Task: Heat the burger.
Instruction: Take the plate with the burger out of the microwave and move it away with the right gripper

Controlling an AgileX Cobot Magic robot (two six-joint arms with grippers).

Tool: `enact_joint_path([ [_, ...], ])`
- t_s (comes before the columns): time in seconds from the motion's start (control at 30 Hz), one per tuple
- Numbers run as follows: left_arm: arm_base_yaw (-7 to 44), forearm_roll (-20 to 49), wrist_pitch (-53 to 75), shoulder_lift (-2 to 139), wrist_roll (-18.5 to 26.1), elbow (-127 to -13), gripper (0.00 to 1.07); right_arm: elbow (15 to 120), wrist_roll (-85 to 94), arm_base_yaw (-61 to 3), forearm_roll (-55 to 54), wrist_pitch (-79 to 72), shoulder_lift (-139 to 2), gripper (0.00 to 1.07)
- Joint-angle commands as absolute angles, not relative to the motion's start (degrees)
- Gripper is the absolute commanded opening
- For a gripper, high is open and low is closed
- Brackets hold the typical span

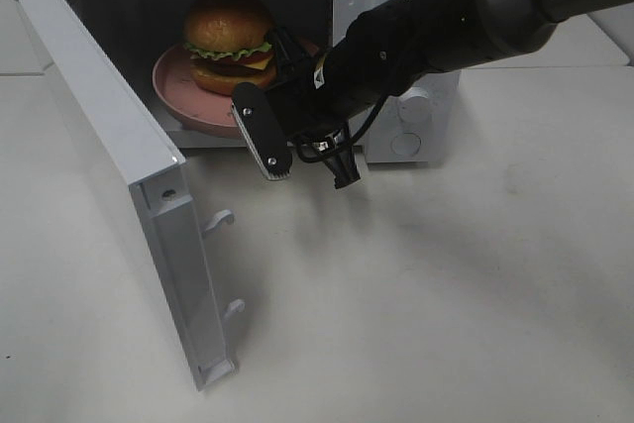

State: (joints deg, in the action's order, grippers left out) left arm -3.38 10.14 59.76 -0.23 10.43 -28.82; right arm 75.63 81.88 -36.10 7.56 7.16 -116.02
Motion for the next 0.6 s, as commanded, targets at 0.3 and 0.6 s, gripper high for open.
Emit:
enact_joint_path([
  [0.3, -3.32, 10.20, 59.76, -1.38, 10.08, -28.71, 1.00, 63.66, 81.42, -35.52, 7.85, 0.34, -106.63, 0.00],
  [0.6, -3.32, 10.20, 59.76, -1.38, 10.08, -28.71, 1.00, 54.72, 81.25, -35.52, 7.85, -2.69, -100.50, 0.00],
])
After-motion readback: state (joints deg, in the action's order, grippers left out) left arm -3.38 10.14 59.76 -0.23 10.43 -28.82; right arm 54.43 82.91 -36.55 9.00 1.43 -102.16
